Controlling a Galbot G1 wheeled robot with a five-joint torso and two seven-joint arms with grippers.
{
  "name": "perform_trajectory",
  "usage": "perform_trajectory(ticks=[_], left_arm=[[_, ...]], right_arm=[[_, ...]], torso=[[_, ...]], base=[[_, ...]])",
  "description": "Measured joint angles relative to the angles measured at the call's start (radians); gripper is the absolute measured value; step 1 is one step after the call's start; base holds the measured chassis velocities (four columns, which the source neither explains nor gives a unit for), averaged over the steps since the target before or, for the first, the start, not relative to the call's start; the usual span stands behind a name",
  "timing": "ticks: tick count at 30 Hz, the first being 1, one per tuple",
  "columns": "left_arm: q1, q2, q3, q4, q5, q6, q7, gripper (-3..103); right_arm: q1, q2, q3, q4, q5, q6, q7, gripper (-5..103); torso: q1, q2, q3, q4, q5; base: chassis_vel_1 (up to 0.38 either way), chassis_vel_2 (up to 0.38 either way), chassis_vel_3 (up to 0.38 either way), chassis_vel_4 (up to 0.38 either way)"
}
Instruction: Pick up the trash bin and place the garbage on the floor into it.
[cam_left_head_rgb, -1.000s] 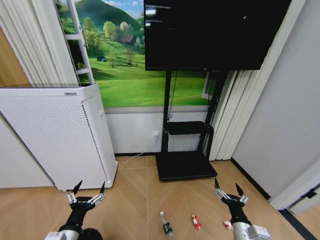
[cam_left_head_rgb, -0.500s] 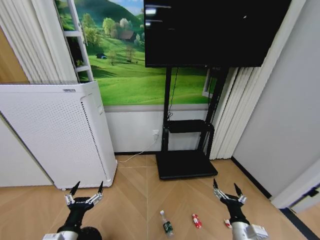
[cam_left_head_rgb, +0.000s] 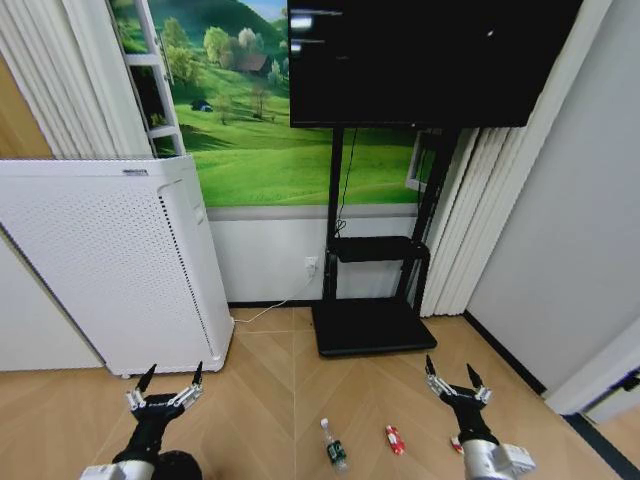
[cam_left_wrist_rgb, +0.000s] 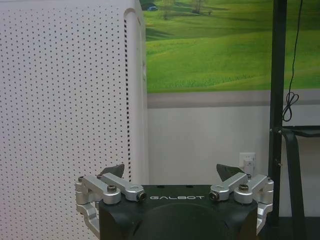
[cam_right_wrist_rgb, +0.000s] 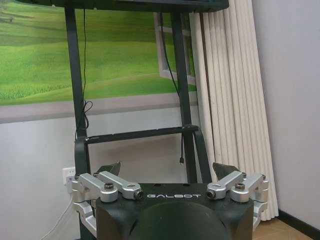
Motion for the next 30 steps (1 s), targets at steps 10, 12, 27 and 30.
perform_trajectory(ticks=[10, 12, 27, 30], left_arm=[[-0.001, -0.004, 0.005, 0.003, -0.009, 0.014, -0.005, 100], [-0.001, -0.004, 0.005, 0.004, -0.009, 0.014, -0.005, 100], [0.000, -0.007, 0.009, 0.007, -0.006, 0.017, -0.005, 100], [0.001, -0.008, 0.011, 0.009, -0.005, 0.017, -0.005, 100]], right_arm=[[0.001, 0.000, -0.005, -0.008, -0.001, 0.012, 0.000, 100], [0.001, 0.000, -0.006, -0.008, -0.001, 0.013, 0.000, 100], [0.006, -0.002, -0.011, -0.017, -0.019, 0.011, 0.001, 100], [0.006, -0.002, -0.011, -0.018, -0.019, 0.010, 0.001, 100]], torso=[[-0.014, -0.037, -0.023, 0.0000, 0.0000], [-0.017, -0.043, -0.026, 0.0000, 0.0000], [-0.039, -0.107, -0.068, 0.0000, 0.0000], [-0.042, -0.116, -0.074, 0.0000, 0.0000]], base=[[0.000, 0.000, 0.000, 0.000], [0.000, 0.000, 0.000, 0.000], [0.000, 0.000, 0.000, 0.000], [0.000, 0.000, 0.000, 0.000]])
